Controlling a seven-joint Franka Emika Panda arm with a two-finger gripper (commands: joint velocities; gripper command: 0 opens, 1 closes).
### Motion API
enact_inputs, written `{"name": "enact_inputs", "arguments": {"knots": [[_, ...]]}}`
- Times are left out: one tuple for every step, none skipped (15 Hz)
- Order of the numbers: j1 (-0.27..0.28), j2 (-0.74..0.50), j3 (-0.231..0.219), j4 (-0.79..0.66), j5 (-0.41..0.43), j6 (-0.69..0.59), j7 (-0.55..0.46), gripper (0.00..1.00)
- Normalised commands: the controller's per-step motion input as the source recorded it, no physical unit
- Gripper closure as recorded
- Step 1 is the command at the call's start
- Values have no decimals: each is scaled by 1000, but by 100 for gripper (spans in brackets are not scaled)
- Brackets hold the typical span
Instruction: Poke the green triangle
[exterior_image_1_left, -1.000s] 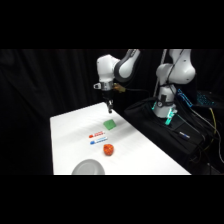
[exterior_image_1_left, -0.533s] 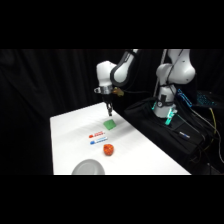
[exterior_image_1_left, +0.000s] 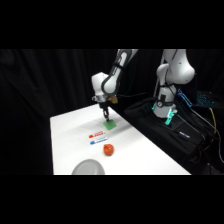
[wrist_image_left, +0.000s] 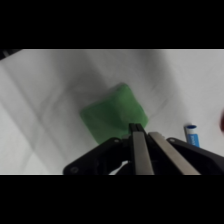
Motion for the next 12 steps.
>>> {"name": "enact_inputs", "arguments": {"knots": [[-148,336,68,319,23,110,125,94],[-140,304,75,302,15,80,133,95],[-127,286,78,289,4,65,143,95],[-120,285,84,296,-3,29,145,96],[-110,283,88,291,-11,8,146,94],[-103,272,92,275,-17,-13,136,95],[-123,225,112,247,-2,-56,77,94],[-122,162,109,192,-7,-59,56,95],[-120,59,102,108,-14,-71,29,95],[-98,-137,75,-59,-37,-53,23,95],[-91,-262,67,-169,-35,-32,2,94],[-69,-406,45,-292,-58,-32,5,95]]}}
